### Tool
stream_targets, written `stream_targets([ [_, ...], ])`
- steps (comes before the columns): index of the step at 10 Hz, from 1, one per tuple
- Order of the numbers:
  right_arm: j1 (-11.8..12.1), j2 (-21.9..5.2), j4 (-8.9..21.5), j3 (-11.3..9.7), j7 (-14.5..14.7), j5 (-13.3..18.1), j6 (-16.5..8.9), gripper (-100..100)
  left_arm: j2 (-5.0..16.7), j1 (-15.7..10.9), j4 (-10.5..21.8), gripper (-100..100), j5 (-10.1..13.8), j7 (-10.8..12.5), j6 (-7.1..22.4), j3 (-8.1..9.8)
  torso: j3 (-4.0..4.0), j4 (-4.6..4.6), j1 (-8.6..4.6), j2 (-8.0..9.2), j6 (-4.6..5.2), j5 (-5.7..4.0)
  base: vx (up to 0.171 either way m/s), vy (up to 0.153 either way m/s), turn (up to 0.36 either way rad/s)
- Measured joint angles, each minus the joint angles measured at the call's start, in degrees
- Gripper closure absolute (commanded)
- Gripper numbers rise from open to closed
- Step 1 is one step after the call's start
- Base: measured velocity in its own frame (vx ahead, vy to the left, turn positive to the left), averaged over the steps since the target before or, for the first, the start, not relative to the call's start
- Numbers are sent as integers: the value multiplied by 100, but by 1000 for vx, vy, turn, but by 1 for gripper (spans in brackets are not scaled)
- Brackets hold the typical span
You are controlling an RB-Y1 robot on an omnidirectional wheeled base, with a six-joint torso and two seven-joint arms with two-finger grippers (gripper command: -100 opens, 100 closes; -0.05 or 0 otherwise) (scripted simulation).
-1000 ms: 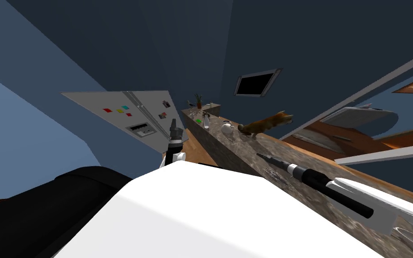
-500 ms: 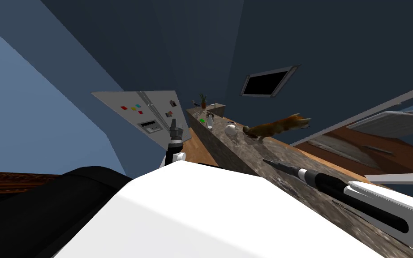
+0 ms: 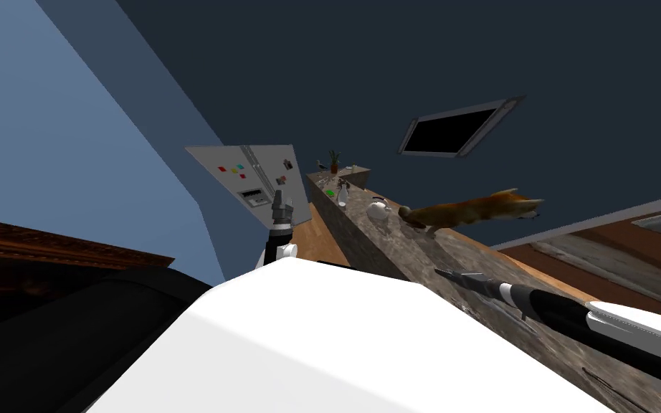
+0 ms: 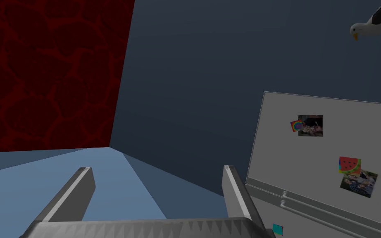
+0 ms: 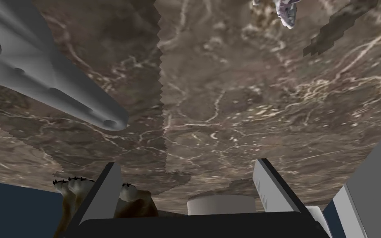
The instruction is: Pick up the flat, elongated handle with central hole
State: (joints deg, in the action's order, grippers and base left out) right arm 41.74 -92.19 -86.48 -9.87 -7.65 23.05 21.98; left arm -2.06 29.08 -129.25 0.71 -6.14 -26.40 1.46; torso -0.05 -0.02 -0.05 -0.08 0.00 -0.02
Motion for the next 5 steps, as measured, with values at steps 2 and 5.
stream_targets([
  [2, 189, -415, 229, -311, -3, 91, 83, -100, 0, 0, 0, 0, 0, 0, 0, 0, 0, 0, -4, 1, 3, -1, -2, -24, 196],
  [5, 440, -543, 338, -414, 114, 123, 141, -100, 0, 1, 0, 0, 0, 0, 0, 0, 2, 1, 5, 3, 5, 1, 18, -9, 170],
])
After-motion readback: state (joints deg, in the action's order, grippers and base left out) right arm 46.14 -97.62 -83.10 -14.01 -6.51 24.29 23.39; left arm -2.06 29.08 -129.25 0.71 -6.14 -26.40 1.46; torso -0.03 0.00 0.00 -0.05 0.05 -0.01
